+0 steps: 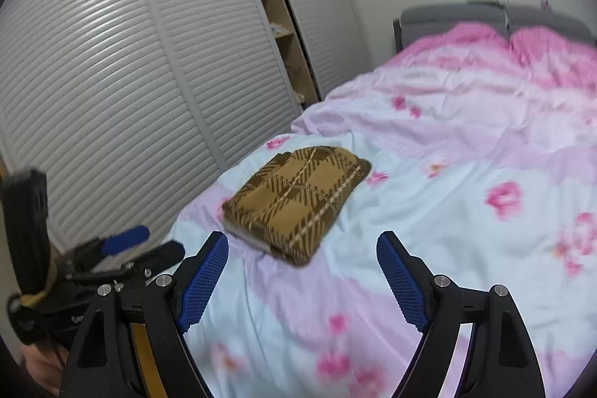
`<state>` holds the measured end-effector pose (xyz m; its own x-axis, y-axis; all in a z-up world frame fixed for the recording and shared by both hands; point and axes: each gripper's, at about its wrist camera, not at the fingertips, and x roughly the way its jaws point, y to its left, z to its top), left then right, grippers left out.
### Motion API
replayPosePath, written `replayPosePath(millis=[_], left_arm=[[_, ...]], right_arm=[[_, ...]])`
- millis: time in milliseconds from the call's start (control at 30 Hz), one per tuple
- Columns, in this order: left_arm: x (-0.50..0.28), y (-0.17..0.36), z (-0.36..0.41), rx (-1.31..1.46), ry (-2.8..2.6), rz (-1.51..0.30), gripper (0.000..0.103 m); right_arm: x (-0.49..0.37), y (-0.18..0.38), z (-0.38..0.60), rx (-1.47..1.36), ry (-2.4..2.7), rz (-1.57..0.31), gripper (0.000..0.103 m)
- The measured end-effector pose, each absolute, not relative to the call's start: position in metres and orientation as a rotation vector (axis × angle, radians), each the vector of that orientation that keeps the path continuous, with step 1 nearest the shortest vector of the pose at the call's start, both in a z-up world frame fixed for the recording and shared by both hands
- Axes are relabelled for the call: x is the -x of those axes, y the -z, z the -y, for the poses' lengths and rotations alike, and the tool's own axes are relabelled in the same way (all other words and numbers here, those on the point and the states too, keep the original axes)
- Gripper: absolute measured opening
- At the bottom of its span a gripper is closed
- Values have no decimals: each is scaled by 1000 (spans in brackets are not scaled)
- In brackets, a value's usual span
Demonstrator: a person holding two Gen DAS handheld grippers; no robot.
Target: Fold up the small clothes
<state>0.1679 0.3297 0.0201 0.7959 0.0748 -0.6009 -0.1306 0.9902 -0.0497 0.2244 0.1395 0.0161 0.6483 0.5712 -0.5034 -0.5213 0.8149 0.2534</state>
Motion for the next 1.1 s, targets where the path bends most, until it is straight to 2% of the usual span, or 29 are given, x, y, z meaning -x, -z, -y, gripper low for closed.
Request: replayPosePath(millis=[267,533,1100], left_arm=[[-88,-42,-235,27,-151,-564,93],[-35,-48,-164,4,-132,-490,101],[-2,-16,-23,-70,76,-448,101]], right_arm=[[-114,-43,-62,38,-542,-468,91],[-49,-52,33,40,-395,-441,92],[28,-28,190,-45,-41,-438,96]])
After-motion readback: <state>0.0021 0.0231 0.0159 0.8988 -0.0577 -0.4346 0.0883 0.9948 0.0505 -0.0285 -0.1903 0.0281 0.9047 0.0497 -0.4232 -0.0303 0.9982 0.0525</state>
